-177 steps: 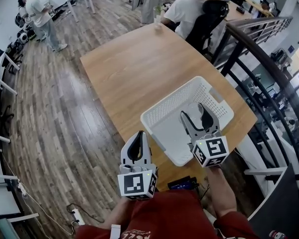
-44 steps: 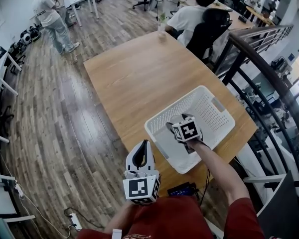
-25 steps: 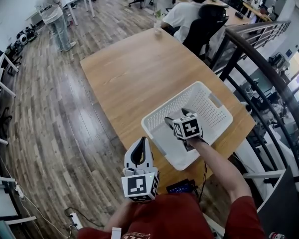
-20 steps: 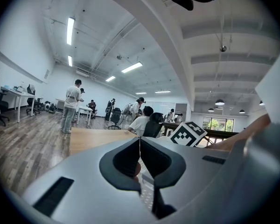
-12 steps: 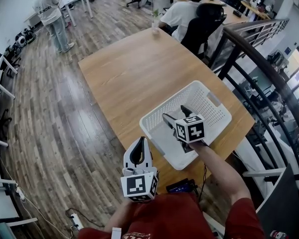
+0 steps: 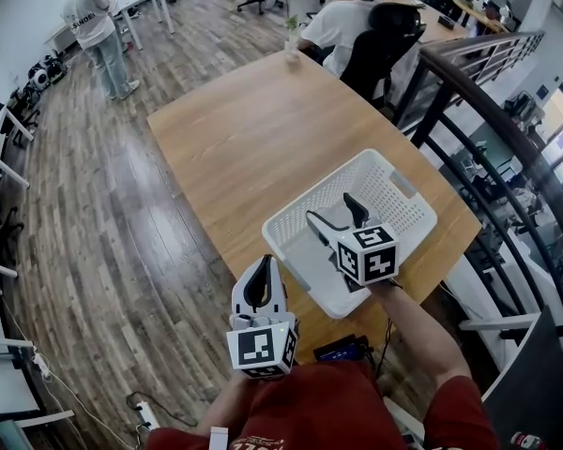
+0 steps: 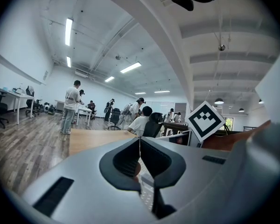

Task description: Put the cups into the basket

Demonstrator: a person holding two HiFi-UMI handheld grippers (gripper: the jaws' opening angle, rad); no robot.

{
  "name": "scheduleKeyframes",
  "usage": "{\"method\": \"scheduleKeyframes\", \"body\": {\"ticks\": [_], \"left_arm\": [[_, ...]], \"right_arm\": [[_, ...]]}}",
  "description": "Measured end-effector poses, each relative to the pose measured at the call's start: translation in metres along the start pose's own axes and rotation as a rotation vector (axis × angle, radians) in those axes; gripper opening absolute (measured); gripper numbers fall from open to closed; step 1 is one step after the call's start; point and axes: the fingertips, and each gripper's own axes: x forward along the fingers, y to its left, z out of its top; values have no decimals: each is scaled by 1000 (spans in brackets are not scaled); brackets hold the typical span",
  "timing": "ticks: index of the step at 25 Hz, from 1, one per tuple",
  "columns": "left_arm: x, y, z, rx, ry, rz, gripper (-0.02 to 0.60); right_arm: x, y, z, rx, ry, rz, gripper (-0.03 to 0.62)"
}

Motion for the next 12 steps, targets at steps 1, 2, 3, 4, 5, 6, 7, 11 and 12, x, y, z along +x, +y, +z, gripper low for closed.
{"method": "scheduleKeyframes", "body": {"ticks": [1,2,3,4,5,6,7,11,12], "left_arm": [[0,0,1,1,-1,-1,8],[0,0,1,2,-2,-1,9],[0,0,2,3,-2,-2,8],[1,0,2,4,-2,-3,8],[1,0,2,5,-2,-3,8],[1,0,2,5,-1,-3,8],[1,0,2,6,0,-3,8],[3,-1,3,9,-2,-5,9],[3,-1,3,10,-2,-5,9]], "right_arm": [[-4,2,3,-8,-13,1,354],[-7,5,5,-14,-26,4,354],[-10,7,9,-17,-39,7,354],[-13,10,12,-19,-53,12,354],[-16,12,16,-24,-67,16,354],[-20,15,20,-34,-82,18,354],[-24,18,23,-48,-97,18,354],[-40,23,37,-65,-177,-6,351],[-44,23,39,-64,-198,-15,351]]}}
